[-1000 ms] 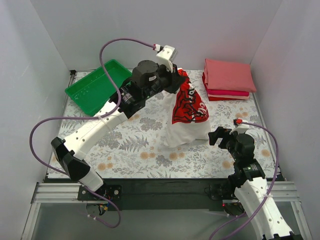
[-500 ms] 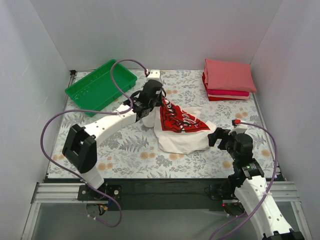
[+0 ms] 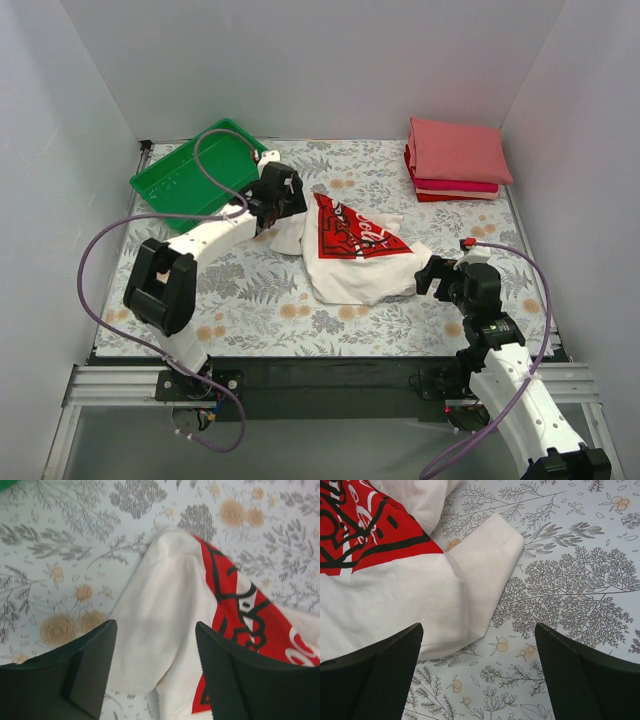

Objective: Fold and stack the t-shirts
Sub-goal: Move the tshirt to the center of the board, then flatten the tshirt out

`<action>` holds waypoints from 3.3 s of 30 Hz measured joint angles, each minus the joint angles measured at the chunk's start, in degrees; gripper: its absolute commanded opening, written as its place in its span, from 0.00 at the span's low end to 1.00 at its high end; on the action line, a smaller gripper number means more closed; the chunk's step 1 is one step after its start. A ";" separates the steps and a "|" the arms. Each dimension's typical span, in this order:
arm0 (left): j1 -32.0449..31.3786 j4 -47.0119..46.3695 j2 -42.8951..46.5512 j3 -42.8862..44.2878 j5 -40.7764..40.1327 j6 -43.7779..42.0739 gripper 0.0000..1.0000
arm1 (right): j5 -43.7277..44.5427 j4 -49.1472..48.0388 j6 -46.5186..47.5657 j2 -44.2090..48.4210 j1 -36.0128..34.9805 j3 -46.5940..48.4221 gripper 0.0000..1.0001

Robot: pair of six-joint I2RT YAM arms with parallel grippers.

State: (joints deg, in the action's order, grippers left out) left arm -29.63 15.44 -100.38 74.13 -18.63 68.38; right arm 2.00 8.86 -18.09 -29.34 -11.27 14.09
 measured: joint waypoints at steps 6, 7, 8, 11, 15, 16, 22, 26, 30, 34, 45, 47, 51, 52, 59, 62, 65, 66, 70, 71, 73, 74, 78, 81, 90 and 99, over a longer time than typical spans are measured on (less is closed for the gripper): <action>-0.59 -0.90 16.76 -17.40 6.45 7.13 0.78 | 1.84 0.04 -0.35 1.18 0.00 0.00 0.98; -0.85 -1.14 19.85 -20.24 7.82 8.26 0.79 | 2.27 0.09 -0.50 1.42 0.00 0.00 0.98; -1.29 -1.60 22.69 -22.93 9.20 9.46 0.79 | 2.69 0.11 -0.76 1.68 0.00 0.00 0.98; -3.87 -4.57 27.34 -29.77 12.98 13.00 0.80 | 3.82 0.26 -1.29 1.90 0.00 0.00 0.98; -9.94 -6.27 26.71 -36.13 16.17 16.15 0.80 | 4.87 0.68 -1.53 1.86 0.00 0.00 0.98; -11.17 -6.21 25.94 -36.44 16.63 16.57 0.80 | 5.16 0.81 -1.57 1.81 0.00 0.00 0.98; -14.36 -8.26 19.91 -36.26 18.58 18.40 0.63 | 7.17 1.73 -2.21 0.96 0.00 0.00 0.98; -15.28 -8.70 15.41 -35.34 18.49 18.91 0.51 | 8.74 1.88 -2.80 0.46 0.00 0.02 0.98; -15.56 -9.73 13.09 -33.88 17.55 19.47 0.17 | 9.88 3.02 -3.08 0.13 0.00 0.07 0.98; -15.56 -10.03 10.97 -33.44 16.33 20.57 0.00 | 11.37 4.31 -3.74 0.07 0.00 0.26 0.98; -15.61 -9.70 22.56 -40.06 14.56 22.36 0.00 | 13.11 6.62 -7.48 -20.52 0.00 13.88 0.91; -15.61 -9.60 24.26 -41.46 14.58 22.77 0.00 | 11.30 6.05 -7.43 -26.93 0.02 17.44 0.86; -15.61 -9.31 25.18 -42.60 14.60 23.12 0.00 | 6.95 4.70 -7.30 -36.54 0.02 20.70 0.78; -15.61 -9.27 25.18 -42.60 14.62 23.15 0.00 | 5.88 4.46 -7.32 -38.36 0.02 20.98 0.76; -15.67 -9.40 25.18 -42.69 14.62 23.19 0.00 | 0.50 1.90 -7.50 -44.48 0.00 21.00 0.64; -15.67 -9.44 25.18 -42.69 14.60 23.19 0.00 | -0.20 0.20 -7.50 -46.93 0.02 20.98 0.56; -15.69 -9.40 25.18 -42.69 14.58 23.19 0.00 | -0.59 -1.31 -7.48 -48.94 0.00 21.07 0.51; -15.72 -9.35 25.18 -42.69 14.53 23.19 0.00 | -0.61 -2.01 -7.54 -49.42 0.00 21.09 0.50; -15.74 -8.72 25.18 -42.69 14.12 23.34 0.00 | -0.81 -4.33 -7.17 -50.99 0.02 21.24 0.14; -15.74 -8.39 25.18 -42.69 13.84 23.41 0.00 | -0.96 -4.76 -7.15 -51.39 0.04 21.24 0.02; -15.74 -7.85 25.18 -42.69 13.29 23.54 0.00 | -1.60 -5.14 -7.10 -51.65 0.07 21.24 0.01; -15.76 -7.21 25.18 -42.51 12.98 23.58 0.00 | -1.79 -5.16 -6.84 -51.56 0.07 21.24 0.01; -15.78 -4.55 25.46 -41.05 11.37 23.56 0.00 | -1.84 -3.85 -5.90 -48.41 0.04 20.63 0.01; -15.89 -1.31 26.93 -37.88 8.68 23.43 0.00 | -0.63 -1.88 -5.18 -39.50 0.00 20.37 0.01; -15.93 7.13 34.93 -18.64 -3.23 20.22 0.00 | 5.75 4.17 -1.70 -16.39 0.00 30.42 0.01; -16.00 7.28 41.29 -1.62 -6.58 10.64 0.00 | 9.40 8.87 2.38 -10.36 -0.02 50.31 0.01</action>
State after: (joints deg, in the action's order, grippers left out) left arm -45.63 22.72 -59.09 72.51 -25.21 79.02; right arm 11.40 17.74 -15.70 -39.70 -11.29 64.40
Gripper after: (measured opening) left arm 0.021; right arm 0.024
